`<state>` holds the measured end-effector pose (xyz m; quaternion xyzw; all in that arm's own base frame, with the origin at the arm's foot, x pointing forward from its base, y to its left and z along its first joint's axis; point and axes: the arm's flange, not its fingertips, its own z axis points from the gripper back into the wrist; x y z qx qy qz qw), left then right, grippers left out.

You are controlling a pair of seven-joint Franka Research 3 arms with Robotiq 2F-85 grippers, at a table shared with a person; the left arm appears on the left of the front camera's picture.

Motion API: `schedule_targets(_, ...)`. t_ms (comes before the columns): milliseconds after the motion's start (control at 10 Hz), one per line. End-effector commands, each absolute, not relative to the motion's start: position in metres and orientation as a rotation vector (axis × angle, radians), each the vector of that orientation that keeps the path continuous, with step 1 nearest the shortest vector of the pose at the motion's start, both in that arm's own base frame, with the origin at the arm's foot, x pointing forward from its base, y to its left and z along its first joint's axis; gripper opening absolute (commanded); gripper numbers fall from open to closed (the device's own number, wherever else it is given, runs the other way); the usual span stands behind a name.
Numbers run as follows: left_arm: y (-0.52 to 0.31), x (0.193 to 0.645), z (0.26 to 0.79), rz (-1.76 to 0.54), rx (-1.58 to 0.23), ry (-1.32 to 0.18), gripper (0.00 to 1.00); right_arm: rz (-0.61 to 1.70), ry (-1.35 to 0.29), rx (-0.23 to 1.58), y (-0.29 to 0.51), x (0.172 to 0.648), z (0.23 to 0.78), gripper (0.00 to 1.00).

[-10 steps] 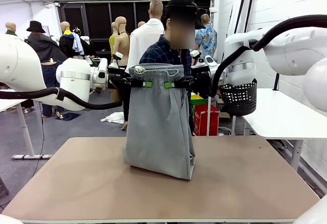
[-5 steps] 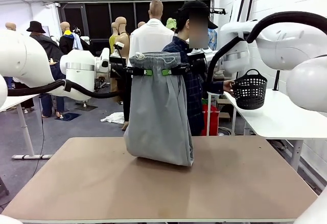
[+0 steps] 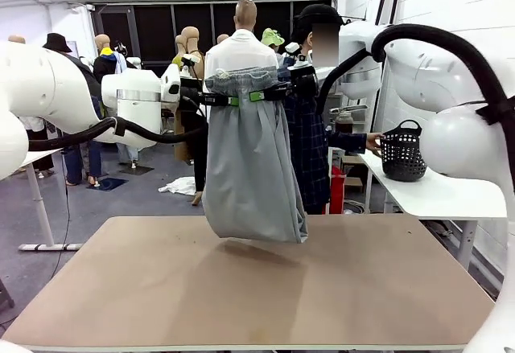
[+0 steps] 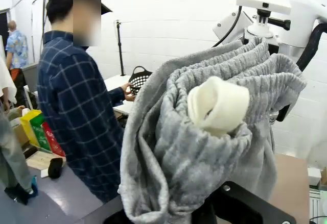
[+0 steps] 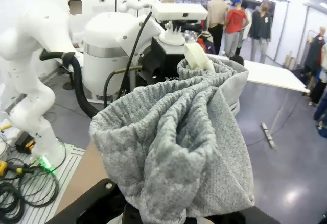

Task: Fold the training pants.
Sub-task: Fold the Training pants in half.

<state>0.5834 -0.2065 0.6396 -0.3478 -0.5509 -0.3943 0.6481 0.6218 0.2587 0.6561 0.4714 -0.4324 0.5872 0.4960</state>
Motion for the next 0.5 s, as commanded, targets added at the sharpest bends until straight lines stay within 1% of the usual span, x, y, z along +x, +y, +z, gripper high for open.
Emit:
schedule_targets(0, -0.205, 0.566, 0.630, -0.887, -0.768, -1.208, 0.00, 1.417, -0.997, 1.206, 0.252, 0.623, 0.654, 0.00)
schedule_targets(100, -0.196, 0.557, 0.625, -0.888, -0.766, -1.209, 0.00, 1.399, -0.991, 1.227, 0.244, 0.620, 0.641, 0.00)
schedule_targets(400, -0.175, 0.542, 0.604, -0.866, -0.770, -1.211, 0.00, 1.359, -0.968, 1.203, 0.226, 0.604, 0.606, 0.00)
